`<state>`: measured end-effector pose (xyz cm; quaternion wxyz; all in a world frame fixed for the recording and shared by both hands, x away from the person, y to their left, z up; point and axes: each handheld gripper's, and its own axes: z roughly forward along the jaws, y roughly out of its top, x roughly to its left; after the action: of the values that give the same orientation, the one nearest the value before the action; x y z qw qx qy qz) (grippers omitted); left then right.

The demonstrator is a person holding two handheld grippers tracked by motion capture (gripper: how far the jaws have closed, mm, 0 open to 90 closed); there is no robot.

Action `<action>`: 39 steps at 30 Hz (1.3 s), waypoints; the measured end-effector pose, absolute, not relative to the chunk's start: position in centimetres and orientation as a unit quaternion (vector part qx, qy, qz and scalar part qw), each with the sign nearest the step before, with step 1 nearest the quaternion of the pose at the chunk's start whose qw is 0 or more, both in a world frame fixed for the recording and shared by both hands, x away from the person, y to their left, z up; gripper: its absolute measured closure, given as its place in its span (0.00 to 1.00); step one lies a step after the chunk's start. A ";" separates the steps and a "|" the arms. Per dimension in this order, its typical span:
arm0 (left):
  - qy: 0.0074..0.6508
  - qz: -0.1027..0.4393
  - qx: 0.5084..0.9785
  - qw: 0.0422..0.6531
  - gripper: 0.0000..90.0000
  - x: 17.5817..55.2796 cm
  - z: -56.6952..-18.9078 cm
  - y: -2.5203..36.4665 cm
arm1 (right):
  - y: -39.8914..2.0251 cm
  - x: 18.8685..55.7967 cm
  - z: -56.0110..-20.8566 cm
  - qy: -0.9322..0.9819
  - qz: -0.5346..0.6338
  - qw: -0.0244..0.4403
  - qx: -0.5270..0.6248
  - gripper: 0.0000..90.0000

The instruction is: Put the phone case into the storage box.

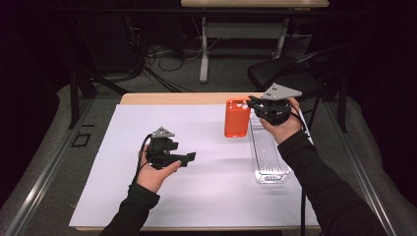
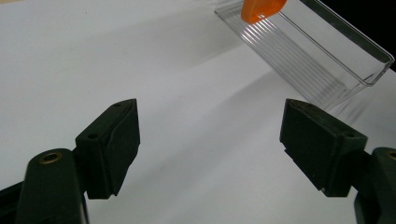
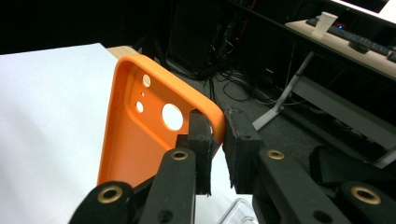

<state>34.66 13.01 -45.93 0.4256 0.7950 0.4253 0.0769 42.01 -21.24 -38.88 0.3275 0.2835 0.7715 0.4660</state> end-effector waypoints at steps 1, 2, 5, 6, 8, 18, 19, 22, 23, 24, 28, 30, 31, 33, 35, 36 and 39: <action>0.423 0.078 0.796 0.425 0.23 34.6 -45.9 13.0 | -21.4 42.1 -38.8 0.770 0.467 0.328 0.286 0.91; 0.422 0.077 0.797 0.426 0.23 34.6 -45.9 13.1 | -21.6 42.4 -38.7 0.769 0.466 0.330 0.287 0.91; 0.422 0.076 0.797 0.426 0.23 34.6 -45.9 13.1 | -21.9 42.5 -38.6 0.767 0.466 0.333 0.288 0.91; 0.422 0.076 0.797 0.425 0.23 34.6 -46.0 13.1 | -22.1 42.6 -38.5 0.765 0.467 0.336 0.289 0.91; 0.421 0.076 0.798 0.424 0.23 34.6 -46.0 13.1 | -22.4 42.8 -38.4 0.763 0.468 0.339 0.289 0.91; 0.425 0.079 0.796 0.425 0.23 34.5 -45.9 13.6 | -24.3 43.4 -38.0 0.753 0.464 0.357 0.299 0.91; 0.425 0.079 0.795 0.426 0.23 34.4 -45.9 13.6 | -24.7 43.6 -38.0 0.752 0.463 0.362 0.299 0.91; 0.426 0.080 0.794 0.425 0.23 34.3 -45.9 13.7 | -25.1 43.8 -38.1 0.750 0.461 0.364 0.303 0.91; 0.426 0.079 0.795 0.425 0.23 34.3 -45.9 13.7 | -25.3 44.0 -38.2 0.749 0.461 0.365 0.305 0.91; 0.425 0.079 0.795 0.425 0.23 34.3 -45.9 13.7 | -25.6 44.2 -38.2 0.749 0.459 0.367 0.305 0.91; 0.425 0.079 0.795 0.425 0.23 34.3 -45.8 13.7 | -26.3 44.9 -38.4 0.754 0.448 0.373 0.303 0.91; 0.428 0.080 0.792 0.428 0.23 34.3 -45.8 13.8 | -26.7 45.1 -38.4 0.753 0.446 0.375 0.304 0.91; 0.428 0.081 0.792 0.427 0.23 34.3 -45.8 13.9 | -26.9 45.2 -38.3 0.753 0.445 0.379 0.303 0.91; 0.429 0.081 0.792 0.427 0.23 34.3 -45.8 13.9 | -27.4 45.5 -38.4 0.756 0.438 0.385 0.297 0.91; 0.430 0.082 0.792 0.426 0.23 34.3 -45.8 13.9 | -27.6 45.6 -38.4 0.757 0.435 0.387 0.296 0.91; 0.429 0.083 0.792 0.426 0.23 34.3 -45.8 13.9 | -27.8 45.7 -38.4 0.757 0.435 0.388 0.297 0.91; 0.429 0.083 0.792 0.425 0.23 34.2 -45.9 13.9 | -28.2 45.8 -38.6 0.752 0.435 0.396 0.297 0.91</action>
<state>34.23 13.88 -45.87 0.4252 0.7925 0.4293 0.0826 45.75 -28.19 -38.62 0.3961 0.2970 0.7521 0.4350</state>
